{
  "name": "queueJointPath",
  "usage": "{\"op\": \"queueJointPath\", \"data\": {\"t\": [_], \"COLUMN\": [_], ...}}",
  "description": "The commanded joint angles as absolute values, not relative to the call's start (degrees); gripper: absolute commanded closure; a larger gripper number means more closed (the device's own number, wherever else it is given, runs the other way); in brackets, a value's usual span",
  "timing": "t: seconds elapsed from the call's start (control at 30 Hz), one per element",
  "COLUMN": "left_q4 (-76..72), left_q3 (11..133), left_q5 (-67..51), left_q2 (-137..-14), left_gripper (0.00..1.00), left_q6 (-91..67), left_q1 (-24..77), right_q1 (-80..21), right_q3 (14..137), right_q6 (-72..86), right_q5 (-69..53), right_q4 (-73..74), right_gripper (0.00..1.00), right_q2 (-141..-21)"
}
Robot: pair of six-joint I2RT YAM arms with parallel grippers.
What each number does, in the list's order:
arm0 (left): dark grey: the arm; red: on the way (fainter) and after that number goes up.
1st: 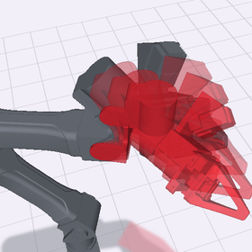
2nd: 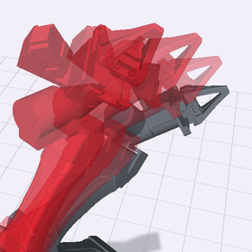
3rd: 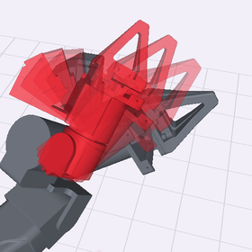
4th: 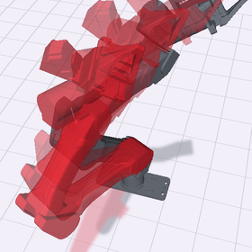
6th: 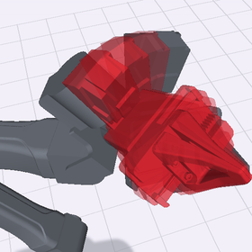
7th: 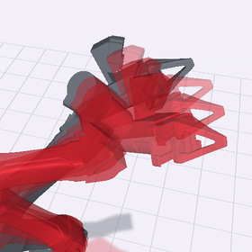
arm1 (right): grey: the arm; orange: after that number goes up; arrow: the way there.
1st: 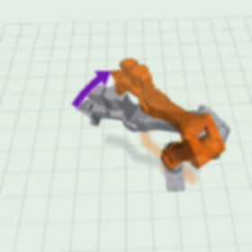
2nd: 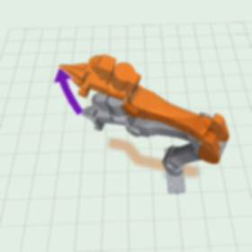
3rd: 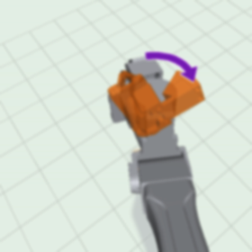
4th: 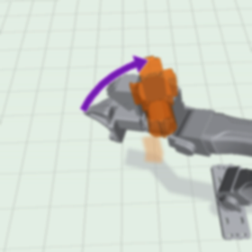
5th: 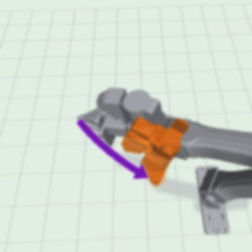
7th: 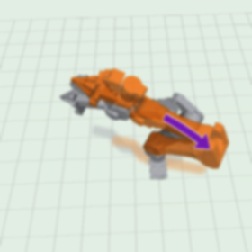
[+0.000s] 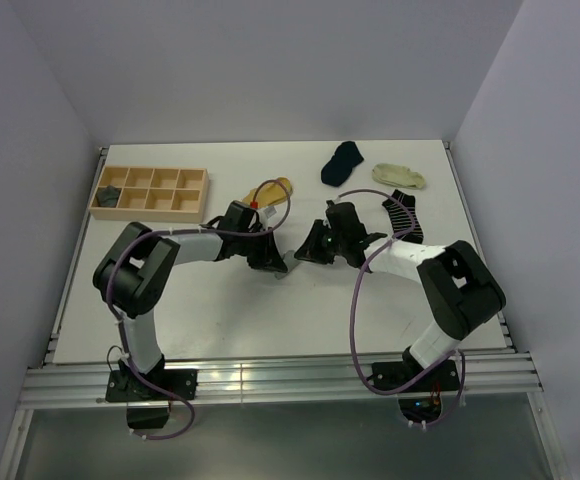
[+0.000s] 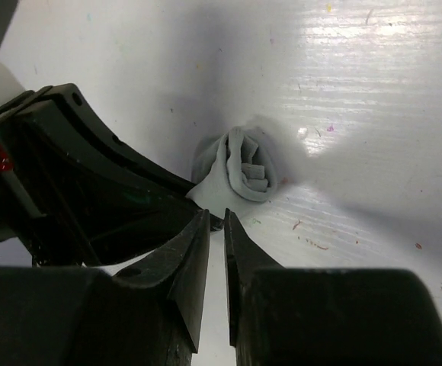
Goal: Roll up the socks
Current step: Roll the sock at the center of the board.
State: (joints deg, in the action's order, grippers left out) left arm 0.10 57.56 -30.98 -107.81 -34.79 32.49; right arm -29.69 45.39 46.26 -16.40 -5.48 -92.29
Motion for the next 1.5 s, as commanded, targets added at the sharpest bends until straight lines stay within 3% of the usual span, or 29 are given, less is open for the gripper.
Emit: {"op": "queueJointPath", "data": {"t": [0.0, 0.83, 1.23, 1.47], "left_q4": [-1.04, -1.14, -0.18, 3.07], "left_q3": [55.46, 55.63, 55.55, 54.76], "left_q5": [-36.47, -39.64, -36.74, -28.85], "left_q2": [-109.51, -114.34, -113.21, -107.16], "left_gripper": [1.0, 1.0, 0.99, 0.75], "left_q6": [-39.63, -43.07, -41.49, -37.45], "left_q1": [30.24, 27.25, 27.25, 27.77], "right_q1": [-29.53, -30.94, -30.94, -30.94], "right_q3": [46.14, 51.5, 56.68, 60.64], "right_q6": [46.32, 46.32, 42.63, 40.87], "right_q5": [-16.44, -20.83, -16.88, -14.85], "right_q4": [-8.96, -13.45, -0.45, 8.26], "right_gripper": [0.79, 0.81, 0.86, 0.89], "right_q2": [-92.72, -100.45, -109.85, -113.02]}}
